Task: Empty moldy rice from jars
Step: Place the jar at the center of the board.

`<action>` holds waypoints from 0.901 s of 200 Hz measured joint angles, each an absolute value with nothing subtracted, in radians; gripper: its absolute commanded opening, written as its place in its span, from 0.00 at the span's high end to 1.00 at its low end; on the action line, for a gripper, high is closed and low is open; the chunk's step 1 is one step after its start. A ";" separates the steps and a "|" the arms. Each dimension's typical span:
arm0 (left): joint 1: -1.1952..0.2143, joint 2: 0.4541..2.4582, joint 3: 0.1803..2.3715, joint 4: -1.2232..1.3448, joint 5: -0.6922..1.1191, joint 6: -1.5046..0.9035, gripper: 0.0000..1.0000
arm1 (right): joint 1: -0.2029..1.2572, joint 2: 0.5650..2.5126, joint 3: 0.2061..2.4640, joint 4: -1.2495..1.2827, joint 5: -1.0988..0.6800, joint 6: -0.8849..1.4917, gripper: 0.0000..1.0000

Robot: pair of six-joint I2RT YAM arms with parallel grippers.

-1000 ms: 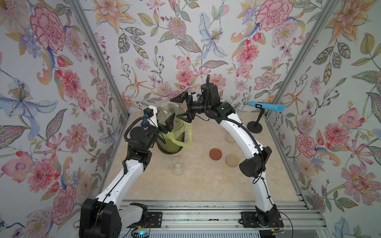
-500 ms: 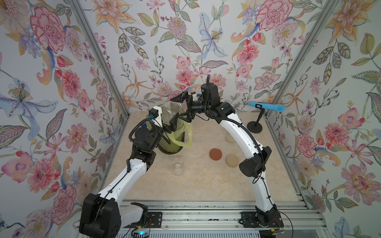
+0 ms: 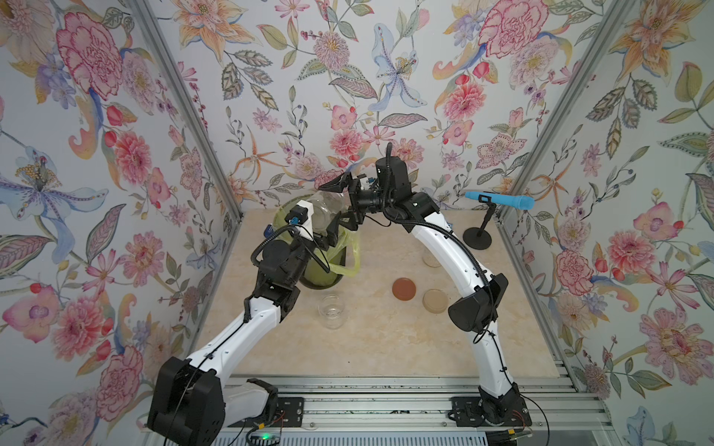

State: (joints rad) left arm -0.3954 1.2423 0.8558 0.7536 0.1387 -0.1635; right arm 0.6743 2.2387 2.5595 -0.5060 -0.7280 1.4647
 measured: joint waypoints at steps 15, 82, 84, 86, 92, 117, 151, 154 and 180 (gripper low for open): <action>-0.401 1.242 0.856 0.760 0.123 -0.152 1.00 | 0.675 2.239 2.558 -0.493 -0.731 1.476 0.00; -0.417 1.246 0.855 0.767 0.099 -0.126 1.00 | 0.682 2.239 2.542 -0.468 -0.744 1.508 0.35; -0.417 1.246 0.855 0.767 0.098 -0.126 1.00 | 0.682 2.239 2.542 -0.467 -0.744 1.508 0.37; -0.418 1.246 0.855 0.767 0.097 -0.126 1.00 | 0.682 2.239 2.541 -0.467 -0.744 1.508 0.40; -0.418 1.246 0.855 0.767 0.096 -0.126 1.00 | 0.682 2.239 2.540 -0.466 -0.744 1.508 0.49; -0.418 1.245 0.854 0.764 0.095 -0.126 0.85 | 0.682 2.239 2.538 -0.463 -0.744 1.507 0.81; -0.419 1.239 0.850 0.764 0.088 -0.126 0.02 | 0.682 2.239 2.537 -0.459 -0.749 1.498 1.00; -0.419 1.238 0.849 0.763 0.088 -0.123 0.01 | 0.682 2.239 2.537 -0.459 -0.751 1.497 1.00; -0.422 1.221 0.846 0.751 0.070 -0.130 0.00 | 0.684 2.239 2.537 -0.459 -0.766 1.473 1.00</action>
State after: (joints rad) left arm -0.4225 1.2213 0.8463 0.7509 0.0700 -0.1303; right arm 0.6842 2.2387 2.5366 -0.4587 -0.7662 1.4731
